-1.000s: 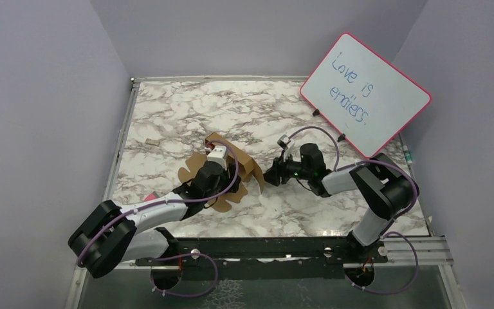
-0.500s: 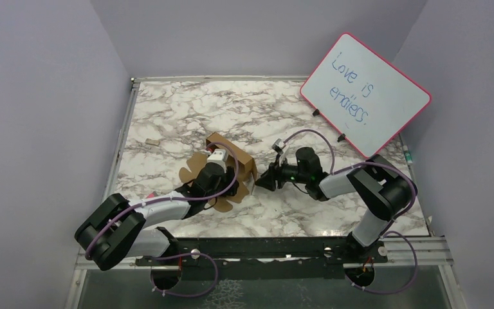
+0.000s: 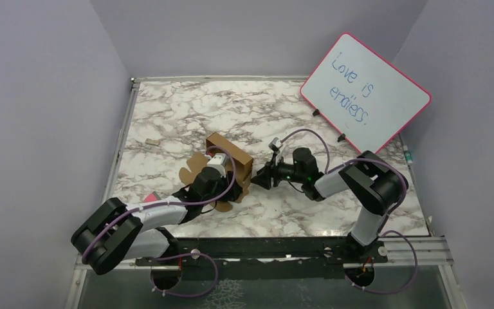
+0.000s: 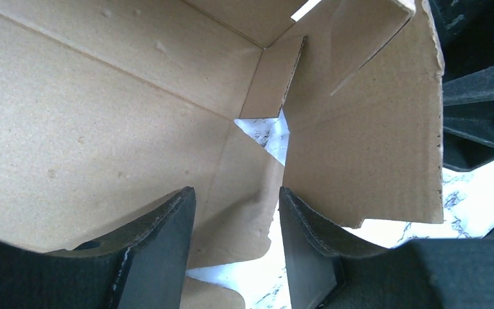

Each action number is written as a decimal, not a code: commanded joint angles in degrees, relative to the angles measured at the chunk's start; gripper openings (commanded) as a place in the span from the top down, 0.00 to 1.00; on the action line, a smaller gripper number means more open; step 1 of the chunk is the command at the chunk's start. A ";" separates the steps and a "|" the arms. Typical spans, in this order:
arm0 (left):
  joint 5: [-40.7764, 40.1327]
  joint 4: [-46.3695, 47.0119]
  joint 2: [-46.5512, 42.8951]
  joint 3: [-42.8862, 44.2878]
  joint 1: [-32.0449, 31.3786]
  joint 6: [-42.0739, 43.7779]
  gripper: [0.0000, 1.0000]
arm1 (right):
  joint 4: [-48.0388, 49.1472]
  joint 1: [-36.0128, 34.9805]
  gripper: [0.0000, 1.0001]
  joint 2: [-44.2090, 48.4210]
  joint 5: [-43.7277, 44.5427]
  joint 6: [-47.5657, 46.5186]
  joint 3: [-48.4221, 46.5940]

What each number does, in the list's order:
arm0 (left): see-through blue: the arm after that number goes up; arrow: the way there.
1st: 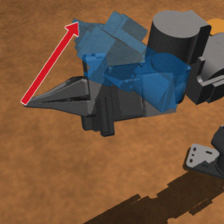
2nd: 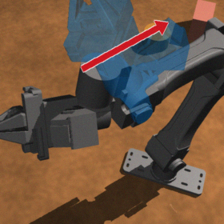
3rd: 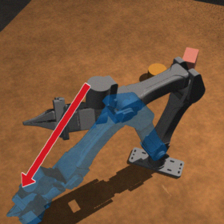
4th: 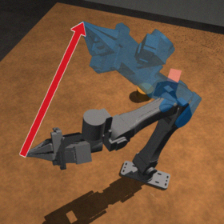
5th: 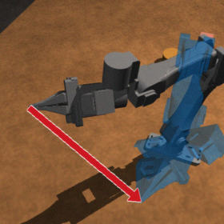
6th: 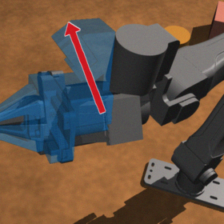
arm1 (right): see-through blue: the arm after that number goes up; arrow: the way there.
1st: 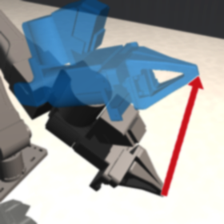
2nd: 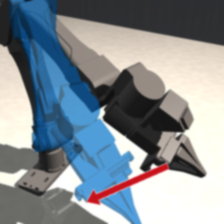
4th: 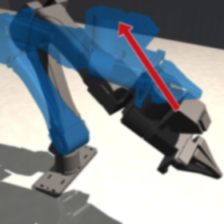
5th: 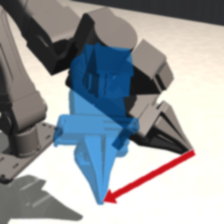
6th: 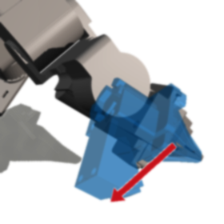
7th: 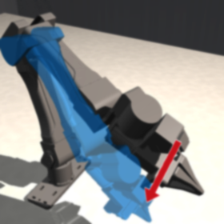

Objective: Fold the paper box

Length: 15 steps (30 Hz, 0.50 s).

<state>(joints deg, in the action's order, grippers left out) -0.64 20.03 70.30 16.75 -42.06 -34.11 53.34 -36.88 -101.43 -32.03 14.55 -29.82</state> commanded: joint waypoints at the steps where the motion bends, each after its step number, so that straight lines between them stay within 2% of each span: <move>1: 2.78 0.00 -1.34 -1.94 -0.56 -1.65 0.48 | 6.50 -1.20 0.47 -2.01 1.98 0.31 -0.88; 4: 1.16 -2.47 -4.00 -1.21 -0.56 -0.96 0.48 | 7.20 -1.71 0.47 -2.90 2.19 0.30 -1.09; 9: -5.21 -12.71 -10.46 2.66 -0.44 0.73 0.46 | 7.44 -1.92 0.47 -2.82 2.87 -0.02 -0.83; 15: -9.33 -18.29 -18.78 4.42 -0.31 0.25 0.46 | 7.13 -2.22 0.47 -2.72 3.03 -0.30 -0.84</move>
<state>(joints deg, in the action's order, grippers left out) -5.32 7.33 56.51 18.92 -42.39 -34.24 57.82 -38.44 -103.55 -30.41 14.79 -29.82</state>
